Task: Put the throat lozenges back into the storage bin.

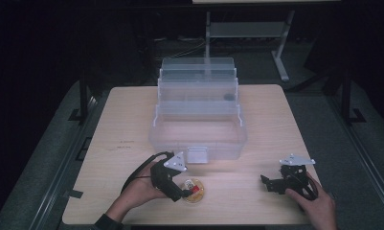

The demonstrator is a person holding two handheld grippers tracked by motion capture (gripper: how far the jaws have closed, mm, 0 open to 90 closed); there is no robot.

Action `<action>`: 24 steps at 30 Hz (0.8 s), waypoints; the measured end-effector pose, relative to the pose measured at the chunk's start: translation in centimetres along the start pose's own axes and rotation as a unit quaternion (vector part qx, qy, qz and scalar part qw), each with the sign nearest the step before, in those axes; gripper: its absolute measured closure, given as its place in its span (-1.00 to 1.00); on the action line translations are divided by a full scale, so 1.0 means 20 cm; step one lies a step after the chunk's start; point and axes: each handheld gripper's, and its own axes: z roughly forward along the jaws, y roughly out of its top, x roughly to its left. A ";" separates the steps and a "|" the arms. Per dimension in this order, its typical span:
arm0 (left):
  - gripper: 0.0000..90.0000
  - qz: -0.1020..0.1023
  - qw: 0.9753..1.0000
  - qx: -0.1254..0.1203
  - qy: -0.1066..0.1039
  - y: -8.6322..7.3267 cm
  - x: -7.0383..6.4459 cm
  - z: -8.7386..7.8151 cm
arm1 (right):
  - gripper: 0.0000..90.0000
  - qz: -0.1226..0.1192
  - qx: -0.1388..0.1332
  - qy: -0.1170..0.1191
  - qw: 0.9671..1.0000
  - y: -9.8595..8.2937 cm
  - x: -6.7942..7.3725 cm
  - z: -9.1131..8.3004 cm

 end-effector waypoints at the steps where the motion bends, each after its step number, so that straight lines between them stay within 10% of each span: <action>1: -0.70 0.000 1.000 0.000 -0.002 0.00 0.00 0.01 | -1.00 0.000 0.000 0.000 1.000 0.00 0.00 0.00; 24: -0.70 0.016 0.999 0.043 -0.019 0.05 -0.02 0.10 | -1.00 0.000 0.000 0.000 1.000 0.00 0.00 0.00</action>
